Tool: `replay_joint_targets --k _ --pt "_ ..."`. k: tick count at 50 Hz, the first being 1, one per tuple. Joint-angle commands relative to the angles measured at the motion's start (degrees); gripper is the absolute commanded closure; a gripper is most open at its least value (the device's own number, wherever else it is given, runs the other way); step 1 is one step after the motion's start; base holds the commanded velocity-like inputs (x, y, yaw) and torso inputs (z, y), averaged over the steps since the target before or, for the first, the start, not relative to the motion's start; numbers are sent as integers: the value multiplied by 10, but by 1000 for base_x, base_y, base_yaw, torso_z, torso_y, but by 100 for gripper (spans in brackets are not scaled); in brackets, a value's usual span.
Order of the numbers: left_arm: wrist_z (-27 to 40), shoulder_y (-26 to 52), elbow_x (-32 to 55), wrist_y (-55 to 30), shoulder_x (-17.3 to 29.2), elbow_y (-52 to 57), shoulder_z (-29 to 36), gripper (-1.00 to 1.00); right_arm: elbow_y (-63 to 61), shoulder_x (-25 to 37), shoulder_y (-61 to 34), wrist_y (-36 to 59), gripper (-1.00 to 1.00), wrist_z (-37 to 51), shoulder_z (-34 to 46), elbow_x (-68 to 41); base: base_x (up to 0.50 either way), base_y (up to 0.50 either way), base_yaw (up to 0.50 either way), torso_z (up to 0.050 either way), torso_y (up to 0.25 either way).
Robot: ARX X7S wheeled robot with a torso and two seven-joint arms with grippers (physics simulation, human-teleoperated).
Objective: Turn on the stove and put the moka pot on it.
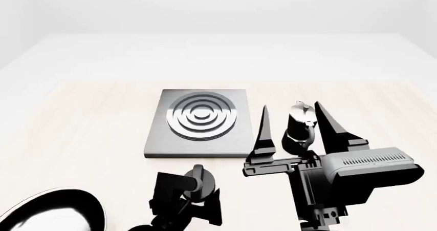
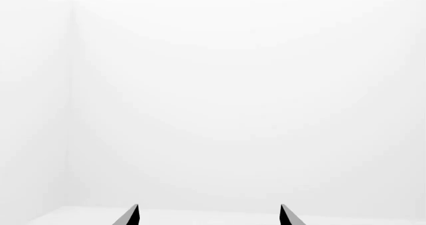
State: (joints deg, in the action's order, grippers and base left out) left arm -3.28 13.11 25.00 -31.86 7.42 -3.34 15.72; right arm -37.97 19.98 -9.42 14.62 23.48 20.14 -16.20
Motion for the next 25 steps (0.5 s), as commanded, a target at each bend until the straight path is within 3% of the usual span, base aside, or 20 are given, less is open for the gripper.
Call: replay_joint_targets --k 1,25 --pt "-2 0 3 8 -1 -11 9 -100 -10 3 -6 15 -100 5 -1 -8 0 0 0 0 0" --pt "-6 -7 12 6 -3 -8 42 -100 -4 6 -6 7 -100 6 2 -10 0 0 0 0 0"
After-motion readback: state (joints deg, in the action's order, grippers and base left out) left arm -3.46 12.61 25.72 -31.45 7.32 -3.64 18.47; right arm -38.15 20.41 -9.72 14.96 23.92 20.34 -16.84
